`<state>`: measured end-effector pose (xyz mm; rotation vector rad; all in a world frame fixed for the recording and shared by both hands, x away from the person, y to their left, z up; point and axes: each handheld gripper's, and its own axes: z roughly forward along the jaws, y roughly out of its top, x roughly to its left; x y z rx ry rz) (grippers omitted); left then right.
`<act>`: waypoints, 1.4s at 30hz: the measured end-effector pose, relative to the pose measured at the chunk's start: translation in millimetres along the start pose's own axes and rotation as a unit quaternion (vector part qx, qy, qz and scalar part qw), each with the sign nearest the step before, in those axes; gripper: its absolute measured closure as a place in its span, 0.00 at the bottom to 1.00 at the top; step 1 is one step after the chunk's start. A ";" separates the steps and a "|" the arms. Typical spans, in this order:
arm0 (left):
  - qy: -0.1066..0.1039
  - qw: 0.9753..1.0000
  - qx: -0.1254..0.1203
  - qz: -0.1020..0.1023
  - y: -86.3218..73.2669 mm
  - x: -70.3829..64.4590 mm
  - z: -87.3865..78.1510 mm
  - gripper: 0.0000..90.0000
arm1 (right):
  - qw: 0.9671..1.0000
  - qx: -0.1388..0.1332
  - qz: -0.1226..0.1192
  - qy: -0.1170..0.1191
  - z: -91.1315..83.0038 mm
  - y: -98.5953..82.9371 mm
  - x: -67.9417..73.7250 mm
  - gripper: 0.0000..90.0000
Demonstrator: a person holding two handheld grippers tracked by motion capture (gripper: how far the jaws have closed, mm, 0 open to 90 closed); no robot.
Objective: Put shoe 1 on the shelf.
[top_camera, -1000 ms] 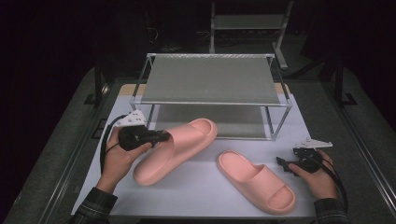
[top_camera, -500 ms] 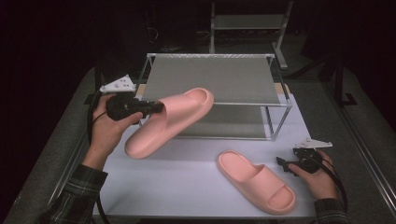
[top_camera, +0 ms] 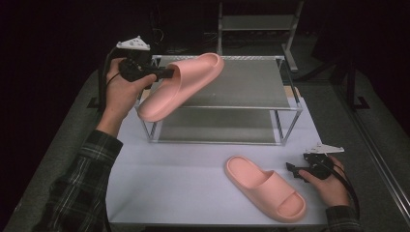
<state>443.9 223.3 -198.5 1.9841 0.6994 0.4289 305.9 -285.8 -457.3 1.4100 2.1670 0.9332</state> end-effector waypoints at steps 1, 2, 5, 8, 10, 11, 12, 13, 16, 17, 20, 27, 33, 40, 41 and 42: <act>0.005 1.000 0.001 -0.001 2.1 3.4 5.2 0.94 | 1.000 0.000 0.000 0.000 0.0 0.0 0.0 0.21; 0.012 1.000 0.003 -0.001 4.0 6.9 10.2 0.94 | 1.000 0.000 0.000 0.000 0.0 0.0 0.0 0.21; 0.034 0.999 0.009 -0.003 7.9 18.4 25.1 0.94 | 1.000 0.000 0.000 0.000 0.0 -0.1 0.1 0.21; 0.056 0.998 0.022 -0.006 10.3 30.3 38.6 0.94 | 1.000 0.000 -0.001 -0.001 -0.1 -0.1 0.1 0.21; 0.075 0.997 0.030 -0.004 12.3 37.0 45.4 0.94 | 1.000 0.000 -0.001 -0.001 -0.1 -0.2 0.2 0.21; 0.080 0.996 0.033 -0.008 12.9 40.2 48.7 0.94 | 1.000 0.000 -0.001 -0.001 -0.1 -0.2 0.2 0.21; 0.083 0.996 0.035 -0.013 13.3 43.2 52.0 0.94 | 1.000 0.000 -0.001 -0.001 -0.1 -0.1 0.1 0.21; 0.087 0.995 0.037 -0.016 13.8 45.6 55.3 0.94 | 1.000 0.000 0.000 0.000 -0.1 -0.1 0.1 0.21; 0.099 0.994 0.042 -0.028 15.1 50.3 65.7 0.94 | 1.000 0.000 -0.001 0.000 -0.1 0.0 0.0 0.21; 0.103 0.993 0.043 -0.031 14.8 51.2 69.2 0.94 | 1.000 0.000 0.000 0.000 0.0 -0.1 0.0 0.21; 0.113 0.991 0.055 -0.039 11.5 54.0 80.3 0.94 | 1.000 0.000 0.000 0.000 0.0 0.0 -0.1 0.21; 0.124 0.988 0.080 -0.042 3.9 56.6 96.6 0.92 | 1.000 0.000 0.000 0.001 0.1 0.0 -0.2 0.21; 0.114 0.990 0.079 -0.040 3.6 53.9 91.1 0.79 | 1.000 0.000 0.000 0.001 0.0 -0.1 0.0 0.21; 0.110 0.992 0.055 -0.031 2.8 42.0 47.0 0.84 | 1.000 0.000 -0.001 0.000 0.1 -0.1 0.1 0.21; 0.099 0.993 0.051 -0.036 0.2 41.3 40.4 0.91 | 1.000 0.000 -0.001 0.000 0.1 -0.1 0.2 0.21; 0.094 0.993 0.059 -0.033 -2.4 40.8 34.5 0.97 | 1.000 0.000 -0.001 0.000 0.1 -0.1 0.2 0.21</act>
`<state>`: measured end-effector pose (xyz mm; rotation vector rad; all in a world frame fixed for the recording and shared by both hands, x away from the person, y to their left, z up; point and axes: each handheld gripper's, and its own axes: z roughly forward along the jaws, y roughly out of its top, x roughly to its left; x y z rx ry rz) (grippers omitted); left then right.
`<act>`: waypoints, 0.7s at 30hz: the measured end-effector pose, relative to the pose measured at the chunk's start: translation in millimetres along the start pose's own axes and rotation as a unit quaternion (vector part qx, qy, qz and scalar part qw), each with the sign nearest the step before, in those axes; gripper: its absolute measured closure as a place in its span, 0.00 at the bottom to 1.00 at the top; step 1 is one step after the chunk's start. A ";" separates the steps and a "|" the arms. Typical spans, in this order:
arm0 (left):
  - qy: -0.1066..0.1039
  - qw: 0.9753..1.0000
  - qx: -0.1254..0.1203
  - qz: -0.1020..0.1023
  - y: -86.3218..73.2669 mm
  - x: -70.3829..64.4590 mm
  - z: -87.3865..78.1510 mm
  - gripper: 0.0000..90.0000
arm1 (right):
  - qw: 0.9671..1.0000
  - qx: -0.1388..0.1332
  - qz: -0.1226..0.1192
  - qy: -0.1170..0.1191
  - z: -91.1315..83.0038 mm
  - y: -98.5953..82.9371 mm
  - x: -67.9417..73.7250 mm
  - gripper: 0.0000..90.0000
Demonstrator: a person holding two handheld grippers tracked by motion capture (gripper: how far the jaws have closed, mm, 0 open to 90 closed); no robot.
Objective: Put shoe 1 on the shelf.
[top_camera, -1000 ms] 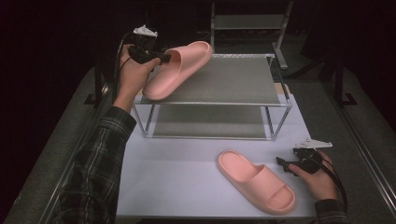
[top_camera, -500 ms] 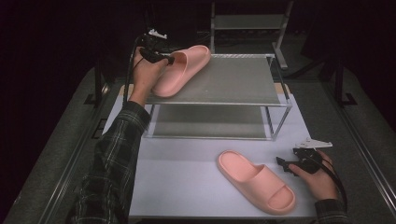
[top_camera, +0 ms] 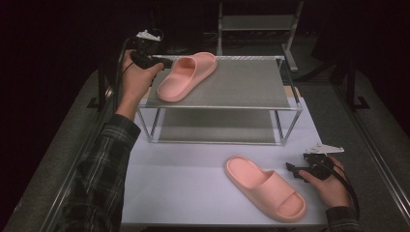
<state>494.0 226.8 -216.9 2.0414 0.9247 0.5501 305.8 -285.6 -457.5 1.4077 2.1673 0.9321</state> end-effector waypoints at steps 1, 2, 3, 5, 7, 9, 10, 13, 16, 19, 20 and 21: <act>0.006 1.000 -0.001 -0.001 -4.1 -0.6 -4.7 1.00 | 1.000 0.000 0.000 0.000 0.0 0.0 0.0 0.21; 0.010 1.000 -0.004 -0.001 -8.2 -0.6 -9.2 1.00 | 1.000 0.000 0.000 0.000 0.0 0.0 0.1 0.21; 0.005 1.000 -0.003 -0.004 -12.3 0.8 -13.0 1.00 | 1.000 0.000 0.000 0.000 0.0 0.0 0.1 0.21; 0.008 1.000 -0.008 -0.009 -22.0 3.1 -19.2 1.00 | 1.000 0.000 0.000 0.000 0.1 0.1 0.2 0.21; 0.007 1.000 -0.007 -0.015 -32.8 6.6 -22.7 1.00 | 1.000 0.000 0.000 0.000 0.0 0.0 0.2 0.21; 0.003 1.000 -0.006 -0.024 -44.4 10.4 -23.0 1.00 | 1.000 0.000 0.000 0.000 0.0 0.0 0.2 0.21; 0.000 1.000 -0.004 -0.028 -49.9 12.0 -22.2 1.00 | 1.000 -0.001 0.000 -0.001 0.1 0.0 0.2 0.21; -0.002 0.999 0.000 -0.040 -64.0 15.8 -18.2 1.00 | 1.000 0.000 0.001 0.000 0.2 0.0 0.1 0.21; -0.011 0.999 -0.005 -0.051 -71.8 16.5 -15.1 1.00 | 1.000 -0.001 0.000 0.000 0.2 0.0 0.0 0.21; -0.013 0.999 0.000 -0.046 -74.1 13.3 -11.8 1.00 | 1.000 0.000 0.001 0.000 0.2 0.0 0.0 0.21; -0.014 0.999 0.003 -0.043 -74.4 12.0 -10.4 1.00 | 1.000 0.000 0.000 0.001 0.3 0.0 -0.1 0.21; -0.014 0.999 0.006 -0.040 -74.4 10.6 -9.3 1.00 | 1.000 0.000 0.000 0.001 0.2 0.0 -0.2 0.21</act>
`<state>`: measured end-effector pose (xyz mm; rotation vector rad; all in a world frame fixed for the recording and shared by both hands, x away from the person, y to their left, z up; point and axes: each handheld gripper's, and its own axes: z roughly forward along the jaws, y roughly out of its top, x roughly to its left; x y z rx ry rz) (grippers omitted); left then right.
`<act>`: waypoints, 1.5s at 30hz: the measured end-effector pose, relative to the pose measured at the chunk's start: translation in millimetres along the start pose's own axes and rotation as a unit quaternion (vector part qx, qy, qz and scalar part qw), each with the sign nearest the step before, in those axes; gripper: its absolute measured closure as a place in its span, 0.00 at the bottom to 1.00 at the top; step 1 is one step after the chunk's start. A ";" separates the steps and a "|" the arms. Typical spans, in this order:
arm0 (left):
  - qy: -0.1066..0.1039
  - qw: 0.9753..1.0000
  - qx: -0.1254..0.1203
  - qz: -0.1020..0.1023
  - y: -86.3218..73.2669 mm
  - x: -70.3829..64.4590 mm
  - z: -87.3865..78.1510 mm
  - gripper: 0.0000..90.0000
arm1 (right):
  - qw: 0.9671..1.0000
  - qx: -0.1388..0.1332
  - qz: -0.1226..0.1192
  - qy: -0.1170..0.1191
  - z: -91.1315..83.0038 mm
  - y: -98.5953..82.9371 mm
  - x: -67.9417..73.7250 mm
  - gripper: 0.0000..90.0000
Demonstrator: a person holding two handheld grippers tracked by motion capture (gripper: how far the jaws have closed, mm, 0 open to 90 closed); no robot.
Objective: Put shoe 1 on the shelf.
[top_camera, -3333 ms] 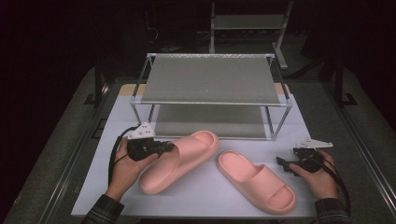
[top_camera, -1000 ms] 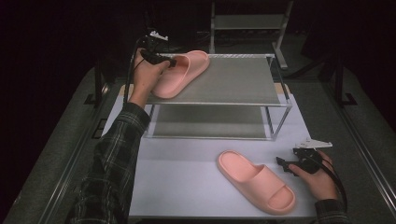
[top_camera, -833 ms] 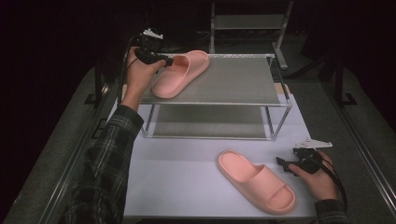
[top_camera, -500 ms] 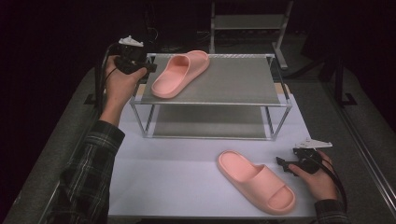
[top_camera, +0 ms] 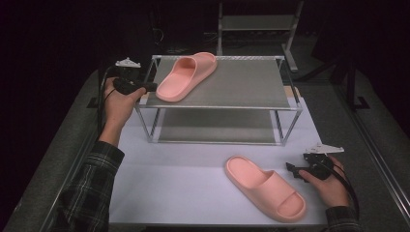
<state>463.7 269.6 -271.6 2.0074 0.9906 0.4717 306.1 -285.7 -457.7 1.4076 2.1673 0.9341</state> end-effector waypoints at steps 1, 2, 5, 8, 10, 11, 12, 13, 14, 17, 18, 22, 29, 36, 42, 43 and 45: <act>0.004 1.000 0.000 0.004 0.1 -1.5 0.6 1.00 | 1.000 0.000 0.000 0.000 0.0 0.0 0.0 0.21; 0.005 1.000 0.000 0.005 0.3 -3.0 0.3 1.00 | 1.000 0.000 0.000 0.000 0.0 0.0 0.1 0.21; -0.003 1.000 -0.005 0.006 0.8 -6.9 -0.7 1.00 | 1.000 0.000 0.000 0.000 -0.1 0.0 0.1 0.21; -0.017 1.000 -0.011 0.003 0.0 -12.2 0.4 1.00 | 1.000 0.000 0.000 0.000 0.0 0.0 -0.1 0.21; -0.021 1.000 -0.011 0.008 -0.3 -16.6 1.7 1.00 | 1.000 0.000 0.000 0.001 0.0 0.0 0.0 0.21; -0.024 1.000 -0.012 0.008 -0.3 -18.8 2.4 1.00 | 1.000 0.000 0.000 0.000 0.0 0.0 0.0 0.21; -0.028 0.999 -0.014 0.009 -0.2 -20.9 3.0 1.00 | 1.000 0.000 0.000 0.000 0.0 0.0 0.0 0.21; -0.033 0.999 -0.014 0.010 0.3 -23.0 3.5 1.00 | 1.000 0.000 0.000 0.000 0.0 0.0 0.0 0.21; -0.037 0.999 -0.016 0.011 0.9 -24.9 4.1 1.00 | 1.000 0.000 0.000 0.000 0.0 0.0 0.0 0.21; -0.051 0.998 -0.021 0.012 3.2 -32.3 6.8 1.00 | 1.000 0.000 0.000 0.001 0.0 0.1 0.0 0.21; -0.054 0.998 -0.021 0.013 3.9 -35.1 8.2 1.00 | 1.000 0.000 0.000 0.001 0.1 0.1 0.0 0.21; -0.066 0.997 -0.021 0.021 7.4 -45.5 13.6 1.00 | 1.000 0.000 0.000 0.001 0.0 0.1 -0.1 0.21; -0.086 0.995 -0.025 0.032 15.1 -63.6 23.1 1.00 | 1.000 0.001 0.000 0.001 0.1 0.1 -0.2 0.21; -0.082 0.996 -0.024 0.037 14.1 -64.1 17.8 1.00 | 1.000 0.000 0.000 0.001 0.0 0.0 -0.1 0.21; -0.070 0.997 -0.028 0.035 3.6 -60.5 -5.7 0.86 | 1.000 0.000 0.000 0.000 0.0 0.0 0.0 0.21; -0.067 0.997 -0.028 0.037 0.6 -60.4 -9.5 0.83 | 1.000 0.000 0.000 0.000 0.0 0.0 0.0 0.21; -0.065 0.997 -0.028 0.035 -6.2 -60.7 -16.7 0.76 | 1.000 0.000 0.000 0.000 0.0 0.0 0.1 0.21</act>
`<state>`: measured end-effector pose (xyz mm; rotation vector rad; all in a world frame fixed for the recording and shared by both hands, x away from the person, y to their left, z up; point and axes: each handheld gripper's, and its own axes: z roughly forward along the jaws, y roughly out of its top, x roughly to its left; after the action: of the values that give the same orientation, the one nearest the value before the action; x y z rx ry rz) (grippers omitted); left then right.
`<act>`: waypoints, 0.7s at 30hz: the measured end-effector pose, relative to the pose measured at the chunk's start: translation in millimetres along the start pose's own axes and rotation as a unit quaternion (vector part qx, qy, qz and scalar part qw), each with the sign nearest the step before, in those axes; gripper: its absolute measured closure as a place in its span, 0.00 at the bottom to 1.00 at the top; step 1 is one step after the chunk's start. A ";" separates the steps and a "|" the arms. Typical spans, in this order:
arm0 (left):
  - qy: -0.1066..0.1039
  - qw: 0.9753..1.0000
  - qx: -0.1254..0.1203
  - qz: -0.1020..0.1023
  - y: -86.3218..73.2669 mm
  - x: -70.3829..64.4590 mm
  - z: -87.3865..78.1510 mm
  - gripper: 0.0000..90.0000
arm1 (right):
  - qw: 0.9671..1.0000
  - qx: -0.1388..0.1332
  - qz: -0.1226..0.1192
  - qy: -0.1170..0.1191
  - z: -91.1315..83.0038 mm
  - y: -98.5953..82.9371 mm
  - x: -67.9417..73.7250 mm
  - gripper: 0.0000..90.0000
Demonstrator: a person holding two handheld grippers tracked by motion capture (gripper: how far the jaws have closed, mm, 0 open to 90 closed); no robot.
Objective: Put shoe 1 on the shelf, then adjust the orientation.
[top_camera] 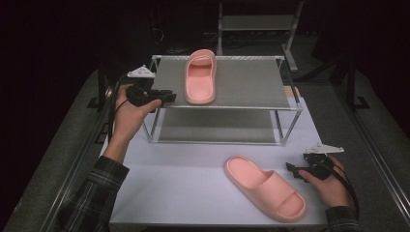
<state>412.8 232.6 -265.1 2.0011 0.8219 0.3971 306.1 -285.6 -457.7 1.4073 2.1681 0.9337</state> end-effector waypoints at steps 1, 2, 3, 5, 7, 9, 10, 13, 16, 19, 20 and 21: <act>0.001 1.000 0.003 0.001 -3.2 -0.8 -3.6 0.72 | 1.000 0.000 0.000 0.000 0.0 0.0 0.0 0.21; 0.002 1.000 0.003 0.000 -6.7 -2.3 -7.1 0.68 | 1.000 0.000 0.000 0.000 0.0 0.0 0.0 0.21; 0.000 1.000 0.003 0.000 -10.2 -3.9 -10.5 0.65 | 1.000 0.000 0.000 0.000 0.0 0.0 0.0 0.21; -0.001 1.000 0.007 0.000 -17.5 -8.0 -16.6 0.58 | 1.000 0.001 0.000 0.000 -0.1 0.0 0.0 0.21; -0.004 1.000 0.007 -0.001 -26.0 -13.0 -22.2 0.53 | 1.000 0.000 0.000 -0.001 0.0 0.0 0.1 0.21; -0.004 1.000 0.008 0.005 -35.2 -19.3 -27.0 0.52 | 1.000 0.000 -0.001 -0.001 -0.1 0.0 0.1 0.21; -0.007 1.000 0.009 0.007 -40.2 -22.5 -29.0 0.51 | 1.000 0.000 -0.001 0.000 -0.1 0.1 0.1 0.21; -0.011 1.000 0.014 0.012 -56.5 -31.0 -32.5 0.50 | 1.000 0.000 -0.001 0.000 -0.3 0.2 0.0 0.21; -0.021 1.000 0.012 0.008 -75.9 -37.8 -30.8 0.53 | 1.000 0.000 -0.001 0.000 -1.0 0.2 0.0 0.22; -0.031 0.999 0.015 0.007 -91.4 -42.3 -25.6 0.60 | 1.000 -0.003 0.002 0.002 -3.6 -0.5 0.3 0.31; -0.035 0.999 0.015 0.008 -96.6 -44.1 -22.7 0.64 | 1.000 -0.006 0.005 0.005 -5.0 -0.7 0.3 0.36; -0.041 0.999 0.019 0.009 -101.5 -45.4 -19.5 0.69 | 1.000 -0.005 0.009 0.011 -6.9 -0.8 0.5 0.39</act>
<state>328.8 250.9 -338.3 2.0466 0.7667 0.3106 301.0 -287.5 -453.4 1.4215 2.1661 0.9703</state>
